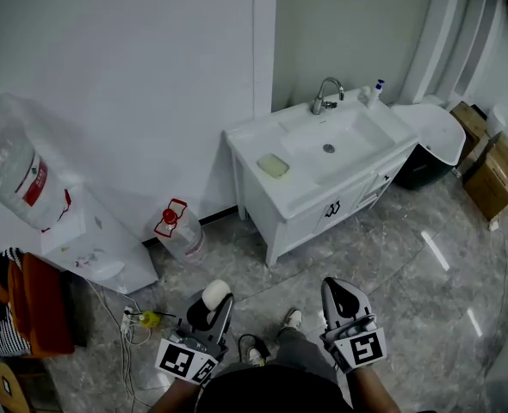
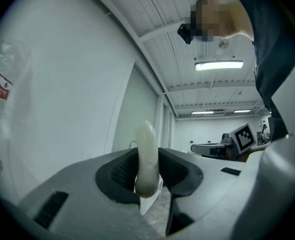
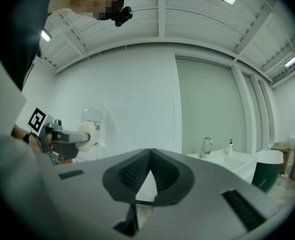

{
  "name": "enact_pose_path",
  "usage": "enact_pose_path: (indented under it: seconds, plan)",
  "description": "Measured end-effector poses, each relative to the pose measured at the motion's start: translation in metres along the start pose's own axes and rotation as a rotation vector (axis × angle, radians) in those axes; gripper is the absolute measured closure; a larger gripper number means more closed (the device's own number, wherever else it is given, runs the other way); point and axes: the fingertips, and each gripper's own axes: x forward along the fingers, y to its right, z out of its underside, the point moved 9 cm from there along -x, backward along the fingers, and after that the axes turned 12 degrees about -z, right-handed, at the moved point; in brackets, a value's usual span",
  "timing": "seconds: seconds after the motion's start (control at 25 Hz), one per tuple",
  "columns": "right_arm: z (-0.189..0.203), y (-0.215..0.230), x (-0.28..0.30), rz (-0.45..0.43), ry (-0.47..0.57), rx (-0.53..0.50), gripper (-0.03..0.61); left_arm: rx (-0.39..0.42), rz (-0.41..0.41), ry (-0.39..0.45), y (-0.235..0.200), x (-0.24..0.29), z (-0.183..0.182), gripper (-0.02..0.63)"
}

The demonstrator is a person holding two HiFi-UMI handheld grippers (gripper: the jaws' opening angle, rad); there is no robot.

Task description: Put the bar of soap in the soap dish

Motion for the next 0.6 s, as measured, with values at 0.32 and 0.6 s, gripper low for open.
enact_pose_path:
  seconds: [0.32, 0.6]
  plan:
    - [0.008, 0.066, 0.051, -0.035, 0.006, 0.027, 0.566, -0.005, -0.060, -0.034, -0.013, 0.069, 0.009, 0.497]
    - [0.010, 0.159, 0.098, -0.072, -0.002, 0.035, 0.566, -0.010, -0.102, -0.033, -0.011, 0.162, 0.010, 0.497]
